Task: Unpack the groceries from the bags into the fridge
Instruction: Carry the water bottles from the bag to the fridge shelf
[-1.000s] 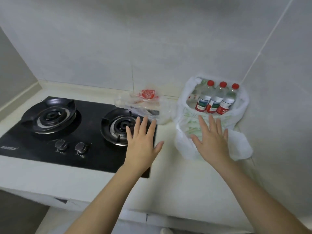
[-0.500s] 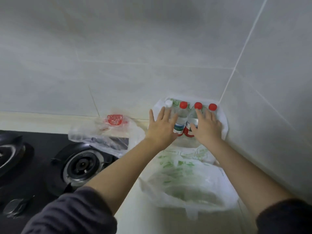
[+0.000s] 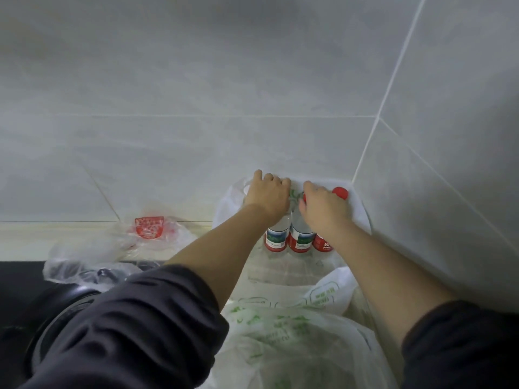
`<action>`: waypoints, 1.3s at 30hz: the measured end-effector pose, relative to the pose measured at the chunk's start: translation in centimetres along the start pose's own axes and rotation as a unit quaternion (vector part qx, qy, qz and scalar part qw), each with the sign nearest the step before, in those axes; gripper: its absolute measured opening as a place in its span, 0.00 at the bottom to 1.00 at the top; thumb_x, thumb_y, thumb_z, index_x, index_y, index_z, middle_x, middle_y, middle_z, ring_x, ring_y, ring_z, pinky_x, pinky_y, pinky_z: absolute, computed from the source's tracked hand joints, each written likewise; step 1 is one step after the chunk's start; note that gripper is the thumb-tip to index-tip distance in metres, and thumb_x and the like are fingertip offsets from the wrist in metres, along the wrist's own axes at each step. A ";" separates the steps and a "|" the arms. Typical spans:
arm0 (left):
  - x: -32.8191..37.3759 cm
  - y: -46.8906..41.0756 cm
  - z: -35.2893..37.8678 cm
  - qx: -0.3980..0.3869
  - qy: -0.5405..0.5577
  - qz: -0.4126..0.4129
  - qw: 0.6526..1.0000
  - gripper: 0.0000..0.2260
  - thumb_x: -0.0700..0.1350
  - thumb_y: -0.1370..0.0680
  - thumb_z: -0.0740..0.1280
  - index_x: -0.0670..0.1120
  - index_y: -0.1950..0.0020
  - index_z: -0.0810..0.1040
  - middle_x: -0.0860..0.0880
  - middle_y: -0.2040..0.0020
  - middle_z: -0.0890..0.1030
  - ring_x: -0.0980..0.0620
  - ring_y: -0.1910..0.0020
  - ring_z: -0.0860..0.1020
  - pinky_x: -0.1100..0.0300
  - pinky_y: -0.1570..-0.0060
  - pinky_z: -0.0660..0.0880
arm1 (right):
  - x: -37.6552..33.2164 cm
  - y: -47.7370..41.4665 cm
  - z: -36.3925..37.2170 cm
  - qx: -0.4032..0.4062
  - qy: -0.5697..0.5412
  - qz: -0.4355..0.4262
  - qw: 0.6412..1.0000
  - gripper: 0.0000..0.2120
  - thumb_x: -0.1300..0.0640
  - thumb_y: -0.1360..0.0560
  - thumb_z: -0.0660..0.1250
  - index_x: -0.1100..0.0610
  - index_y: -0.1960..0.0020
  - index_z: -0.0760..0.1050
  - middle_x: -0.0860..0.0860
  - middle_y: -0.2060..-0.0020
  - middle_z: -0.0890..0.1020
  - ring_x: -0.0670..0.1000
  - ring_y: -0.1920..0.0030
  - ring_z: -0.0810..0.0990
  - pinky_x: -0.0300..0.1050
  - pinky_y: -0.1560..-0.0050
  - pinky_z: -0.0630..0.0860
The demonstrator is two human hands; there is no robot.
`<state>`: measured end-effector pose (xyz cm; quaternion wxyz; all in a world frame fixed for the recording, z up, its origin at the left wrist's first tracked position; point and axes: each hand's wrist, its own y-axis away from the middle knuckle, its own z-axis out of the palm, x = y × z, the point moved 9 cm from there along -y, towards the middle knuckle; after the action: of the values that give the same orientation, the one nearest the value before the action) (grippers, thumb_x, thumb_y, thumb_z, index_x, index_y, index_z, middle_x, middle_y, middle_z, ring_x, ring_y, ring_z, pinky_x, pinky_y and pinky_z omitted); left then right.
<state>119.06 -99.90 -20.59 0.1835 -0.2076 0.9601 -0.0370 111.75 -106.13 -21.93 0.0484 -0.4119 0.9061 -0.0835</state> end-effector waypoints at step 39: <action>-19.4 41.6 -19.1 0.249 0.273 -0.331 0.868 0.13 0.56 0.25 0.67 0.46 0.55 0.73 0.52 0.64 0.78 0.50 0.65 0.77 0.55 0.65 0.73 | -22.5 20.1 -21.3 0.046 -0.519 -0.185 0.833 0.06 0.54 0.32 0.74 0.50 0.61 0.77 0.43 0.67 0.81 0.42 0.65 0.77 0.38 0.63 0.74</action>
<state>112.46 -54.09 -2.41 -0.0637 -0.4418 0.8060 -0.3888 108.34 -73.79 -4.41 0.5142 -0.5521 0.6497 0.0933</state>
